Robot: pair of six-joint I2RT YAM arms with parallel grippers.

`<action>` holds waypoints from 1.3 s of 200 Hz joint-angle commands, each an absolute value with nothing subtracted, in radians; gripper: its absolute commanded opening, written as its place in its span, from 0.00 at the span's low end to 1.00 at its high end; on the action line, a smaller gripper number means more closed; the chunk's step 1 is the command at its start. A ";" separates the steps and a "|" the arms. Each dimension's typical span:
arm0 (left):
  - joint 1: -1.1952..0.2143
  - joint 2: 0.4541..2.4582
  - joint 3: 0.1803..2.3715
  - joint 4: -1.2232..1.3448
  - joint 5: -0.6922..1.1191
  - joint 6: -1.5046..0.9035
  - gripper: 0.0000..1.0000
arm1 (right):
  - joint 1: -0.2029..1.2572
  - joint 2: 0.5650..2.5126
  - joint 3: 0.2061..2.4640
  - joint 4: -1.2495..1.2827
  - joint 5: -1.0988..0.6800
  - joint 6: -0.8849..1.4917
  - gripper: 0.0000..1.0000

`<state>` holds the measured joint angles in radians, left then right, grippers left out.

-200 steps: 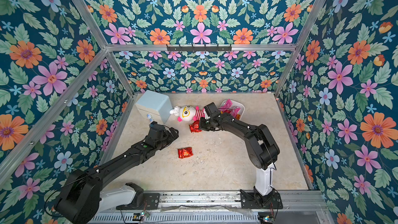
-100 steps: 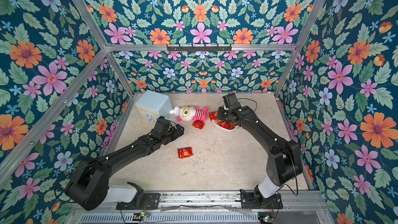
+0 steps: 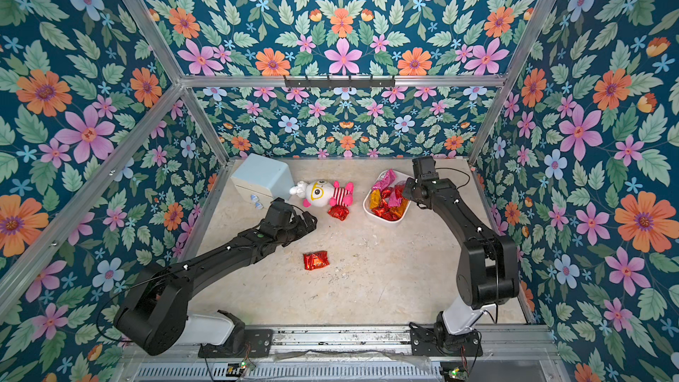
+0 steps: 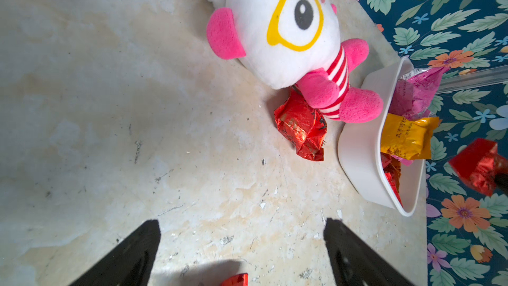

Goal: Put the tea bags into the storage box
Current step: Place the tea bag in the storage box.

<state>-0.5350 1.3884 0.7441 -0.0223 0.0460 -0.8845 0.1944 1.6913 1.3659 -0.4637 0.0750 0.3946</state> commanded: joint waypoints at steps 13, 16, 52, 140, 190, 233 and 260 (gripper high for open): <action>-0.536 1.377 0.754 -0.052 0.028 -0.872 0.99 | 0.175 1.851 1.540 -0.439 0.132 0.363 0.00; -0.537 1.375 0.754 -0.054 0.028 -0.871 0.99 | 0.176 1.867 1.556 -0.442 0.137 0.361 0.00; -0.537 1.352 0.735 -0.067 0.011 -0.877 0.99 | 0.166 2.042 1.724 -0.485 0.157 0.345 0.00; -0.537 1.363 0.738 -0.071 0.007 -0.871 0.99 | 0.166 2.159 1.777 -0.590 0.158 0.319 0.00; -0.536 1.370 0.743 -0.066 0.003 -0.871 0.99 | 0.166 2.041 1.760 -0.595 0.154 0.315 0.31; -0.535 1.344 0.714 -0.047 -0.031 -0.887 0.99 | 0.209 1.868 1.585 -0.494 -0.030 0.383 0.51; -0.535 1.326 0.700 -0.038 -0.052 -0.892 0.99 | 0.284 1.794 1.457 -0.401 -0.157 0.452 0.53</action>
